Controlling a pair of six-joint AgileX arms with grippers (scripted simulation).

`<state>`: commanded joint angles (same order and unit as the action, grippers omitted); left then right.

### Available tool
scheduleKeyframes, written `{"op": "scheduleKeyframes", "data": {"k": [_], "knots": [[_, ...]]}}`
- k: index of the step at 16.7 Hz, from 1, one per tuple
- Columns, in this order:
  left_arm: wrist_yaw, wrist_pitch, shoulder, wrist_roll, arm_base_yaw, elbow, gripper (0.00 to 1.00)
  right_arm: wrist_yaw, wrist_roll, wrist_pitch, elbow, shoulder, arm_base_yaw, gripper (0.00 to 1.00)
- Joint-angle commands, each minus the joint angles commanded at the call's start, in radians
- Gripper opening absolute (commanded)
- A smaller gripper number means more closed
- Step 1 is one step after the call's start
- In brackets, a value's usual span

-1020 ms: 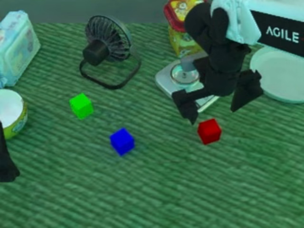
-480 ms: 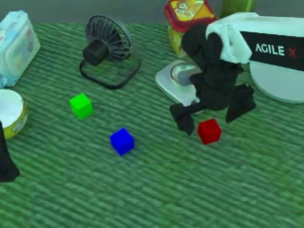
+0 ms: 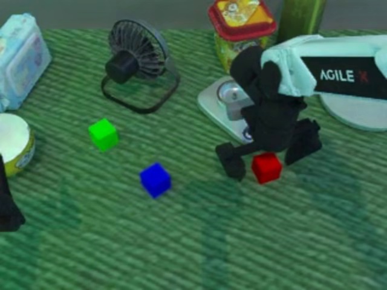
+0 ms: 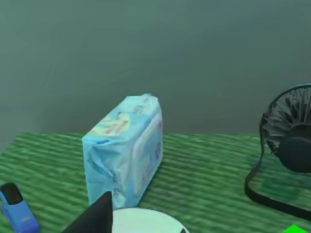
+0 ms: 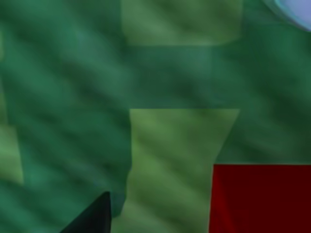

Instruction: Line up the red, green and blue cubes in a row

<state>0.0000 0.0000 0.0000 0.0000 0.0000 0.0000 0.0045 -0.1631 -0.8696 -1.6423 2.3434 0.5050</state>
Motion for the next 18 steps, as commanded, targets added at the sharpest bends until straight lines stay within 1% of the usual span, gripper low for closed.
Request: {"op": "scheduleKeyframes", "data": {"k": [13, 14, 18], "knots": [[0.000, 0.000, 0.000, 0.000, 0.000, 0.000, 1.00, 0.000, 0.000, 0.000, 0.000, 0.000, 0.000, 0.02], [0.000, 0.000, 0.000, 0.000, 0.000, 0.000, 1.00, 0.000, 0.000, 0.000, 0.000, 0.000, 0.000, 0.00], [0.000, 0.000, 0.000, 0.000, 0.000, 0.000, 1.00, 0.000, 0.000, 0.000, 0.000, 0.000, 0.000, 0.00]]}}
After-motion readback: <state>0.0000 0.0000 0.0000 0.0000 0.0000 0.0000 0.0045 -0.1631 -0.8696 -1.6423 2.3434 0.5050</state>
